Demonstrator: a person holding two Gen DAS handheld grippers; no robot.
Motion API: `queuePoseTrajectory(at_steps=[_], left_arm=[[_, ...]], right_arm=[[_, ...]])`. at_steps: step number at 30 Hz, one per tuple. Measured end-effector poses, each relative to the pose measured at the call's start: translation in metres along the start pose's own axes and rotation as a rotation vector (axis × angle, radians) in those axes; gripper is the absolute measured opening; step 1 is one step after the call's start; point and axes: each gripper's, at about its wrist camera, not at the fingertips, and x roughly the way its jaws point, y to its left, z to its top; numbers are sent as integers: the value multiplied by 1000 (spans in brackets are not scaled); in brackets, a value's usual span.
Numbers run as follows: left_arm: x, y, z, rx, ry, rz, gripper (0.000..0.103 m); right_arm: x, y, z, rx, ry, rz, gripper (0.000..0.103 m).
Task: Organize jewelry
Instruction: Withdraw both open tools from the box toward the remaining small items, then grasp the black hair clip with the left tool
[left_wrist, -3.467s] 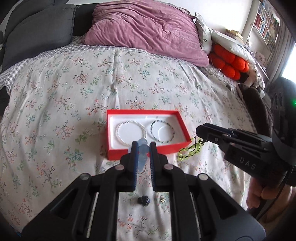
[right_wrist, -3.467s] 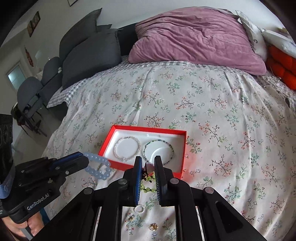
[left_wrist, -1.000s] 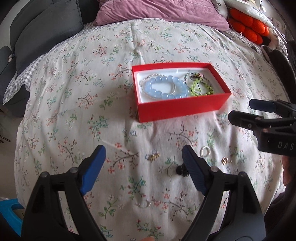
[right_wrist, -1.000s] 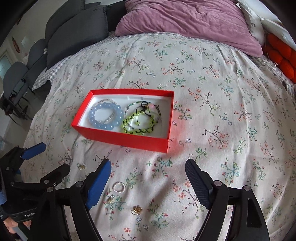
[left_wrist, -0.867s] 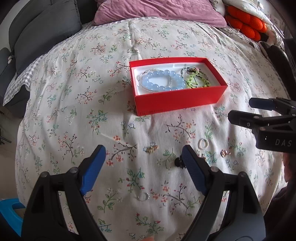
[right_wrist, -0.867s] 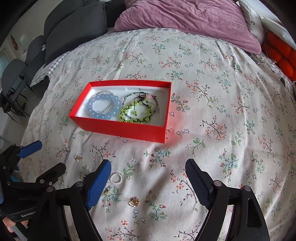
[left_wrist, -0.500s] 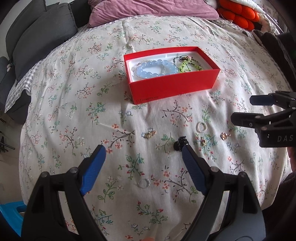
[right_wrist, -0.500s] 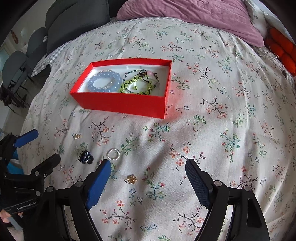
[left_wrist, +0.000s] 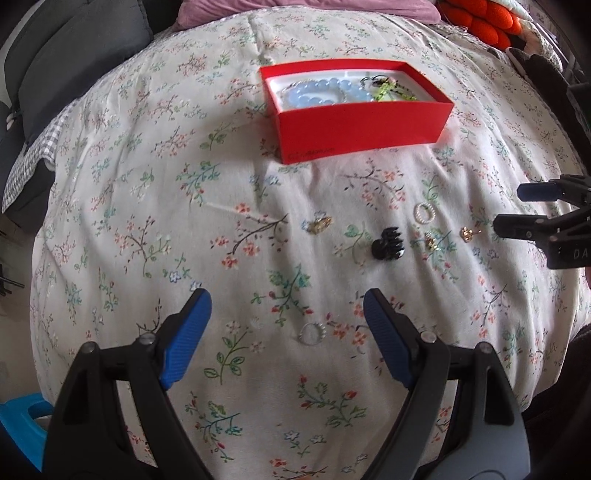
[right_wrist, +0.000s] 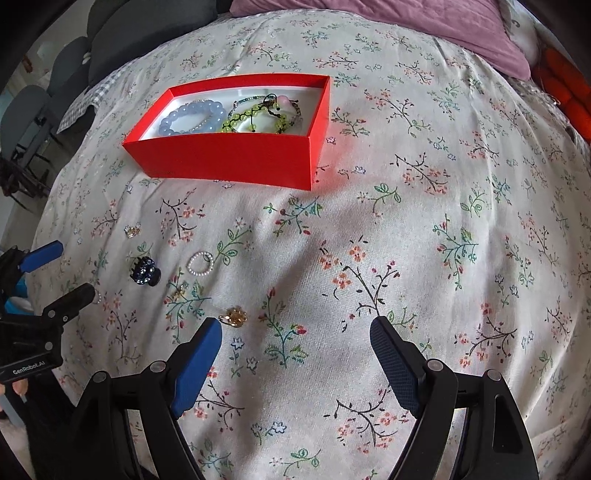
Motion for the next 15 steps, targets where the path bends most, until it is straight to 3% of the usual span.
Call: queuePoseTrajectory(at_steps=[6, 9, 15], left_arm=[[1, 14, -7, -39, -11, -73, 84], [-1, 1, -8, 24, -55, -135, 84], [6, -33, -2, 114, -75, -203, 74]], right_arm=[[4, -8, -3, 13, 21, -5, 84], [6, -10, -7, 16, 28, -5, 84], [8, -9, -11, 5, 39, -6, 84]])
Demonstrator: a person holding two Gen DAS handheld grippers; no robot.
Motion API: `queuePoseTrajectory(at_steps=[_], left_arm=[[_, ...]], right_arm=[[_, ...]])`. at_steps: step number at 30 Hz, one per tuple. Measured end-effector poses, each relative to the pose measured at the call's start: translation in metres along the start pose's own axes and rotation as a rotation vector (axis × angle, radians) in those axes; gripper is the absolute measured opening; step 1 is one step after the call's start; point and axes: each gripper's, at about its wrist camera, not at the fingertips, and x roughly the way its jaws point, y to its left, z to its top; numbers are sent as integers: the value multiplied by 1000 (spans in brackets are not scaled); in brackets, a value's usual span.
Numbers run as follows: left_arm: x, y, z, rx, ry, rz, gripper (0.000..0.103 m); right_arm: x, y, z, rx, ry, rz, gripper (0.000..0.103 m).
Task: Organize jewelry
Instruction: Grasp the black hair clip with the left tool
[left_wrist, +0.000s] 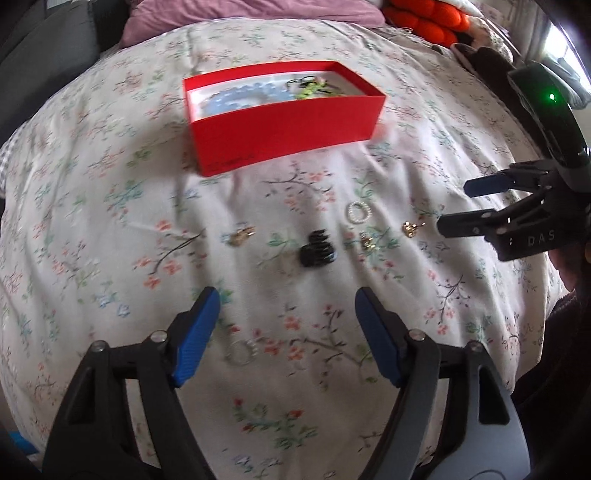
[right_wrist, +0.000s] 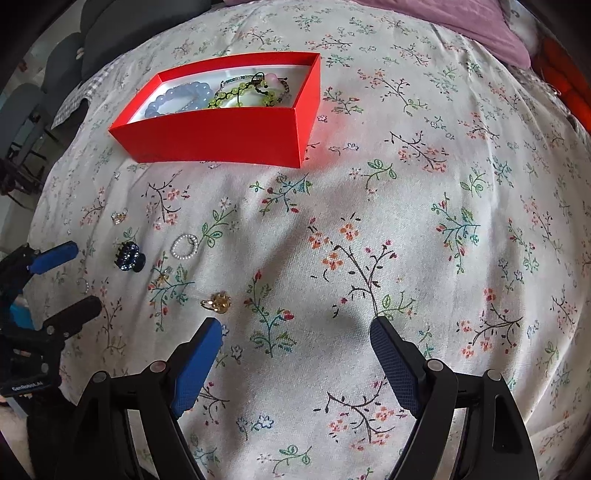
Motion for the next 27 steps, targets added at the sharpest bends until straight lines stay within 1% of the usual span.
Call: queuePoseTrajectory(at_steps=[1, 2, 5, 12, 14, 22, 27], left_arm=[[2, -2, 2, 1, -4, -5, 70], [4, -4, 4, -2, -5, -15, 64], [12, -5, 11, -26, 4, -40, 52], [27, -12, 21, -57, 20, -56, 37], [29, -13, 23, -61, 23, -51, 26], [21, -12, 27, -82, 8, -49, 26], [6, 6, 25, -138, 3, -42, 26]], right_arm=[[0, 0, -1, -3, 0, 0, 84], [0, 1, -2, -5, 1, 0, 84], [3, 4, -3, -10, 8, -1, 84], [6, 10, -3, -27, 10, -6, 84], [6, 11, -5, -32, 11, -4, 84], [6, 14, -11, -59, 16, -10, 84], [5, 17, -9, -62, 13, -6, 84]])
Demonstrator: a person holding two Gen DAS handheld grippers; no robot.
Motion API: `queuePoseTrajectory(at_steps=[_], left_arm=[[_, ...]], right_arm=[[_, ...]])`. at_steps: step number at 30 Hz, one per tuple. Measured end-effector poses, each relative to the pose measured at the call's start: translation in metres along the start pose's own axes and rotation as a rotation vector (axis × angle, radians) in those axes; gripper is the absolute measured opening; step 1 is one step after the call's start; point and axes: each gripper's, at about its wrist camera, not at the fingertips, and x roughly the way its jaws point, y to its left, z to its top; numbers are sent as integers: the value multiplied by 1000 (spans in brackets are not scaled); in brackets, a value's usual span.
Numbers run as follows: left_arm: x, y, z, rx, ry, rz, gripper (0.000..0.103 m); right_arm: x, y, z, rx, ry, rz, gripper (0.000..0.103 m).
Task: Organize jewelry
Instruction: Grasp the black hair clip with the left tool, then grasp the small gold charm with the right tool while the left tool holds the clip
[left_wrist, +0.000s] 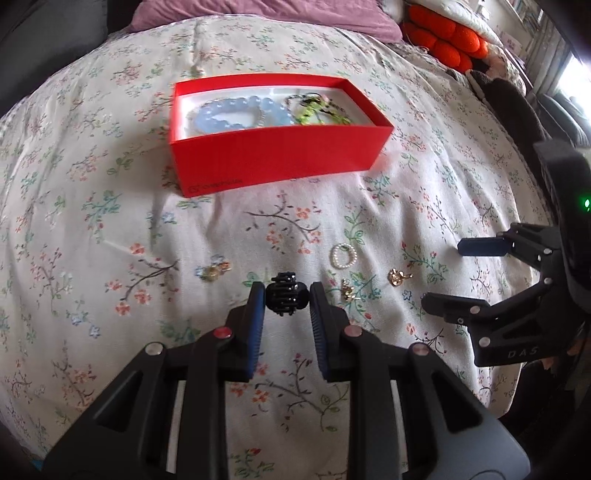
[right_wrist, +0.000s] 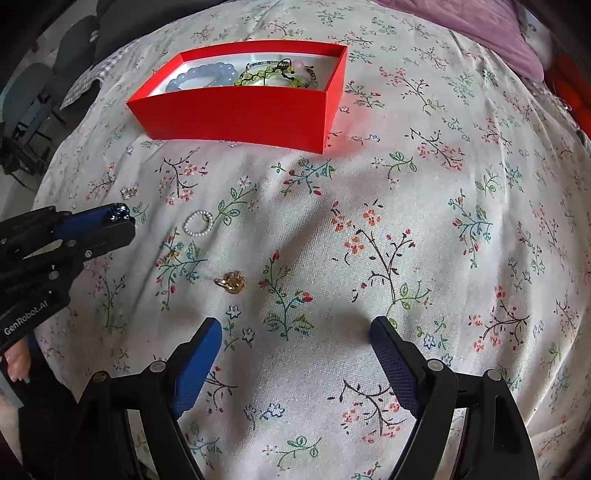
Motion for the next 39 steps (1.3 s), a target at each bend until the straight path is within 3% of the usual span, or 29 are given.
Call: queuePoseTrajectory(at_steps=[7, 14, 20, 26, 30, 39], left_arm=[[-17, 26, -7, -59, -14, 39, 26], [-24, 32, -15, -56, -16, 38, 26], [-23, 37, -18, -59, -5, 40, 26], [-24, 39, -20, -63, -1, 40, 26], [-26, 36, -20, -59, 0, 33, 26], [-25, 33, -17, -117, 16, 33, 26]], right_arm=[[2, 13, 6, -25, -14, 31, 84], [7, 33, 5, -87, -71, 80, 83], [13, 35, 2, -134, -146, 55, 68], [18, 44, 2, -202, -193, 64, 35], [20, 50, 2, -221, -195, 69, 28], [19, 38, -1, -193, -185, 124, 26]])
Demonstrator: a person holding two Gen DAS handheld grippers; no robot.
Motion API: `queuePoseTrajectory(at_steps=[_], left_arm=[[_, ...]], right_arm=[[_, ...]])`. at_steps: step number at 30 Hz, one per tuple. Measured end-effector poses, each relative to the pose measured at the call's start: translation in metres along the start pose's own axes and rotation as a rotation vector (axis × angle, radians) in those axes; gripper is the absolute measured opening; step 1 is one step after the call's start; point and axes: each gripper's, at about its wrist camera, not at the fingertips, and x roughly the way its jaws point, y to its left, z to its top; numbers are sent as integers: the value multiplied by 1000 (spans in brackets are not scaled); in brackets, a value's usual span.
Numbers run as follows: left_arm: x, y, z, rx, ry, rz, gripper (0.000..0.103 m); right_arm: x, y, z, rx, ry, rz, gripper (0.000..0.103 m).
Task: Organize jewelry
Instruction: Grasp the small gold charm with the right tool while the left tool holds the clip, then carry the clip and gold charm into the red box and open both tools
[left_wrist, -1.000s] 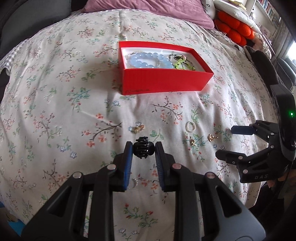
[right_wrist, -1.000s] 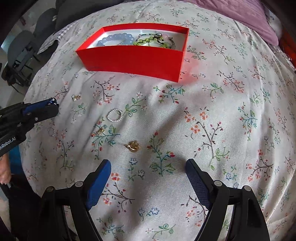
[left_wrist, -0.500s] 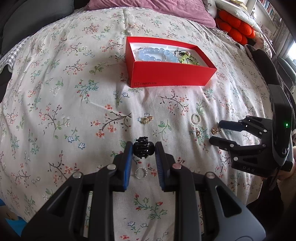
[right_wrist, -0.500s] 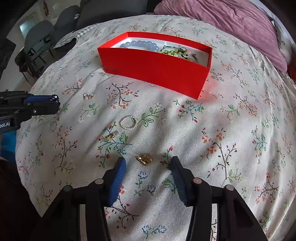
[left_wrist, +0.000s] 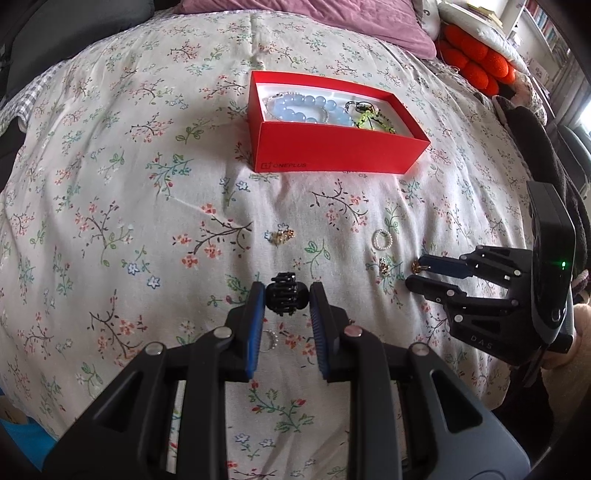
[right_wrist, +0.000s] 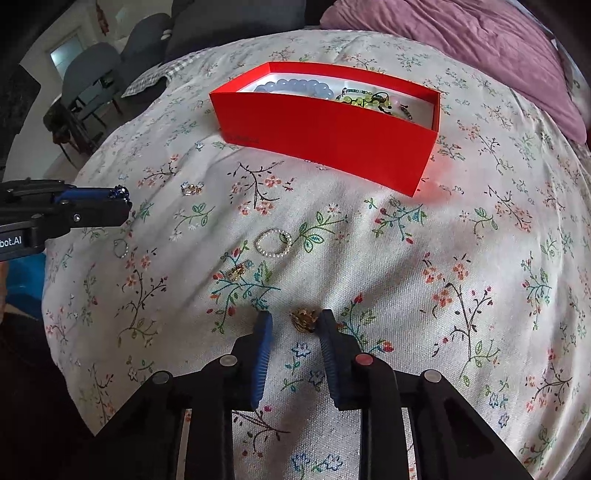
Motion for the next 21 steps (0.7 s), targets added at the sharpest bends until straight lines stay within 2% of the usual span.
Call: queuePoseTrajectory(at_steps=[2, 6, 17, 21], left_arm=[[0, -1, 0, -32, 2, -1, 26], [-6, -8, -1, -61, -5, -26, 26], [-14, -14, 16, -80, -39, -27, 26], [-16, -15, 21, -83, -45, -31, 26]], right_arm=[[-1, -2, -1, -6, -1, 11, 24], [-1, -6, -2, -31, -11, 8, 14], [-6, -7, 5, -5, 23, -7, 13], [-12, -10, 10, 21, 42, -38, 13]])
